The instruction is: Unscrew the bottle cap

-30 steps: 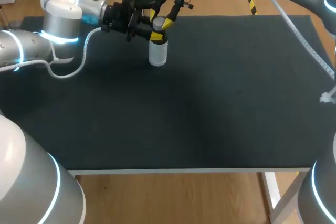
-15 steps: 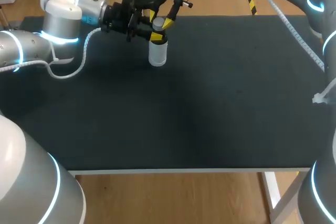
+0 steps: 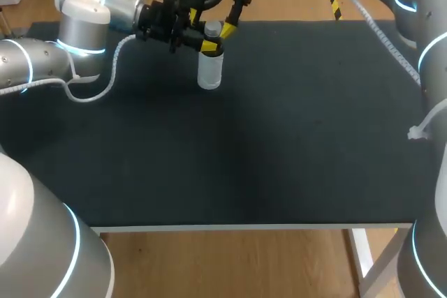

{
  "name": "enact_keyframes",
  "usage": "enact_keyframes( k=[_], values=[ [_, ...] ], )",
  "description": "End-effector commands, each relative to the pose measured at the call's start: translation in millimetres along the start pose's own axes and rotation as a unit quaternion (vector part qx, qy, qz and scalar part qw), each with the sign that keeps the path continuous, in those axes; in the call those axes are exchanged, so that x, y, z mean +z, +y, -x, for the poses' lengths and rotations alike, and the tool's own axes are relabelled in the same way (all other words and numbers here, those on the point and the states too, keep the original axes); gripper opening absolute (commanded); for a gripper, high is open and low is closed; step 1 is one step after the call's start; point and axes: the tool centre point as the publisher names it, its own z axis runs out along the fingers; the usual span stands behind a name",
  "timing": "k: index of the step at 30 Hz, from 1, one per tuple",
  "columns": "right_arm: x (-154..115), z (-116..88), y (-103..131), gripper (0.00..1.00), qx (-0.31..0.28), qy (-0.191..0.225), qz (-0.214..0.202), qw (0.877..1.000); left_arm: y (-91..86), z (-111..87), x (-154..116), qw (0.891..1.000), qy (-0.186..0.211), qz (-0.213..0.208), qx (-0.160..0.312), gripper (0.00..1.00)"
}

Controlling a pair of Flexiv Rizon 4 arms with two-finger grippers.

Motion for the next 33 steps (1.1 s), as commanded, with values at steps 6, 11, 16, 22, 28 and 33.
enact_keyframes(
  k=[6,11,16,22,28,33],
  values=[
    [-8.1,-14.6,0.9,1.0,0.15,-0.149,-0.014,0.977,1.0,2.6,-0.3,1.0,0.003,-0.001,0.0,0.0],
    [-4.8,-14.5,-3.8,1.0,0.21,-0.219,-0.037,0.952,1.0,2.6,-0.3,1.0,0.003,-0.001,0.0,0.0],
    [0.9,-14.4,-7.8,1.0,0.237,-0.265,-0.093,0.93,1.0,2.6,-0.3,1.0,0.003,-0.001,0.0,0.0],
    [-3.4,-18.2,-9.6,1.0,0.258,-0.319,-0.114,0.905,1.0,2.6,-0.3,1.0,0.003,-0.001,0.0,0.0],
    [-7.9,-21.0,-11.4,1.0,0.269,-0.368,-0.133,0.88,1.0,2.6,-0.3,1.0,0.003,-0.001,0.0,0.0],
    [-10.4,-18.9,-15.5,1.0,0.27,-0.392,-0.154,0.866,1.0,2.6,-0.3,1.0,0.003,-0.001,0.0,0.0]
  ],
)
